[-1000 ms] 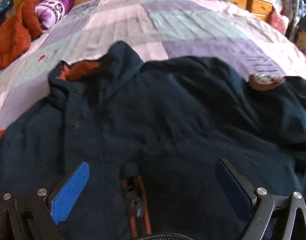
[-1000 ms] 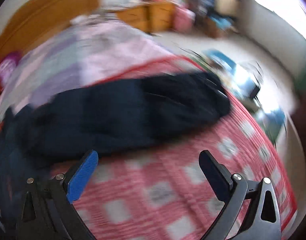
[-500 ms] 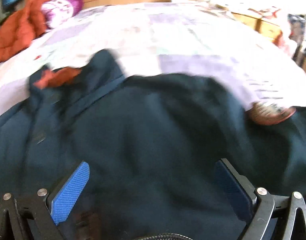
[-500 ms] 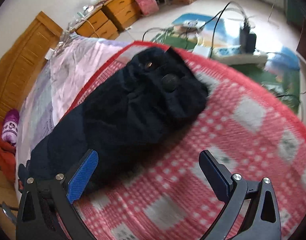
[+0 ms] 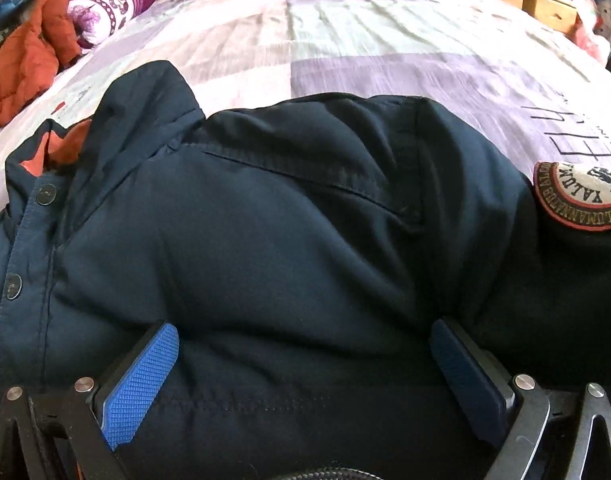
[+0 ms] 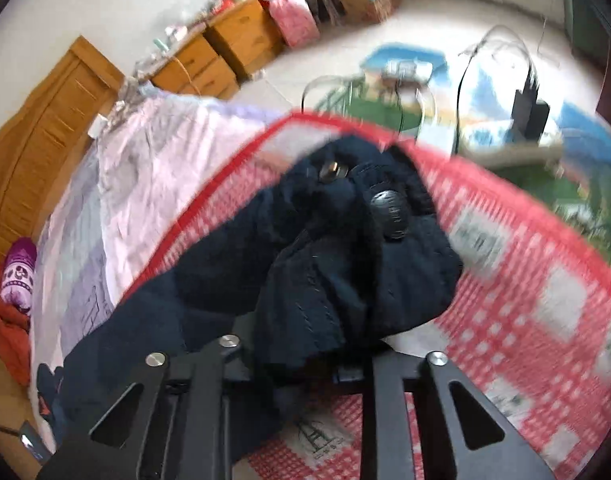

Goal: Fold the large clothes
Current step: 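Grasp the sleeve cuff with the right tool and lift it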

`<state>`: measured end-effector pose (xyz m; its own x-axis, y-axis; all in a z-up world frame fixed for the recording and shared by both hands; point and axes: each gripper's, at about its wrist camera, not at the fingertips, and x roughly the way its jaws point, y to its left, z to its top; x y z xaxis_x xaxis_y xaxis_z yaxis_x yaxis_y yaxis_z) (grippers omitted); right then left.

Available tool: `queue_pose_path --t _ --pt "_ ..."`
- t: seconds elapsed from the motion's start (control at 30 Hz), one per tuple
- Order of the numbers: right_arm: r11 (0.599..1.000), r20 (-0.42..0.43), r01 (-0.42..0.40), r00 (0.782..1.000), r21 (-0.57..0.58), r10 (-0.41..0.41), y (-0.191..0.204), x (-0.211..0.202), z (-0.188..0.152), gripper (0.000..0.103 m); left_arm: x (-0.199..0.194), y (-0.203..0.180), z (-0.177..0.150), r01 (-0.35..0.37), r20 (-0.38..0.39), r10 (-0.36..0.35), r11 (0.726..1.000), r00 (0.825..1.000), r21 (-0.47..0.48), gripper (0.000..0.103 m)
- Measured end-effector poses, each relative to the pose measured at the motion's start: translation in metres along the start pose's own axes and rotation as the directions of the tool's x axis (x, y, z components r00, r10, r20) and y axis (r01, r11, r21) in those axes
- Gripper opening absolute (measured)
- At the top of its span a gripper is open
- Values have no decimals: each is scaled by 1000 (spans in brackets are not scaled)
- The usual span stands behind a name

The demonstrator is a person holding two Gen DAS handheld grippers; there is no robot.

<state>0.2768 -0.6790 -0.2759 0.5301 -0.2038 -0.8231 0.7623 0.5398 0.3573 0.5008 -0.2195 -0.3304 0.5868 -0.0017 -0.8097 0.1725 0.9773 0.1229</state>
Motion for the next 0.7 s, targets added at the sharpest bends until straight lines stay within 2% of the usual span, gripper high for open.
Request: queue_pose_path --t 0.07,0.13,0.2,0.3,0.4,0.53,0.6,0.63,0.67,0.7 --pt "1000 61 12 998 -14 -11 -7 -16 13 19 -2 4 3 14 -3 -14 1000 1000 -18 103" --pt "1000 55 -7 998 -8 8 -17 -19 20 18 -3 3 6 -6 0 6 1000 1000 -12 103" --pt "999 43 29 999 -44 -28 -15 -20 14 18 3 5 9 -28 -16 27 999 1000 -29 103" --pt "1000 71 22 997 -6 -22 -26 -33 0 18 6 4 14 -51 -37 50 998 998 -36 103" --pt "996 72 71 995 -58 -66 -30 -36 -18 18 -3 -7 28 -67 22 67 998 998 2 103" --pt "998 89 53 995 -46 -49 -37 -46 -29 18 10 -17 47 -73 12 73 997 997 15 103" --pt "997 99 52 994 -62 -45 -37 -54 -33 18 1 -20 54 -76 56 76 997 996 8 103" --pt "996 104 51 994 -67 -44 -37 -59 -34 18 -11 -27 57 -76 135 71 997 988 29 103" --pt "996 112 50 993 -74 -41 -37 -63 -35 18 -11 -37 57 -98 160 85 993 983 71 103" --pt "996 121 43 992 -76 -34 -37 -70 -35 18 -5 -45 57 -124 149 106 986 983 113 103"
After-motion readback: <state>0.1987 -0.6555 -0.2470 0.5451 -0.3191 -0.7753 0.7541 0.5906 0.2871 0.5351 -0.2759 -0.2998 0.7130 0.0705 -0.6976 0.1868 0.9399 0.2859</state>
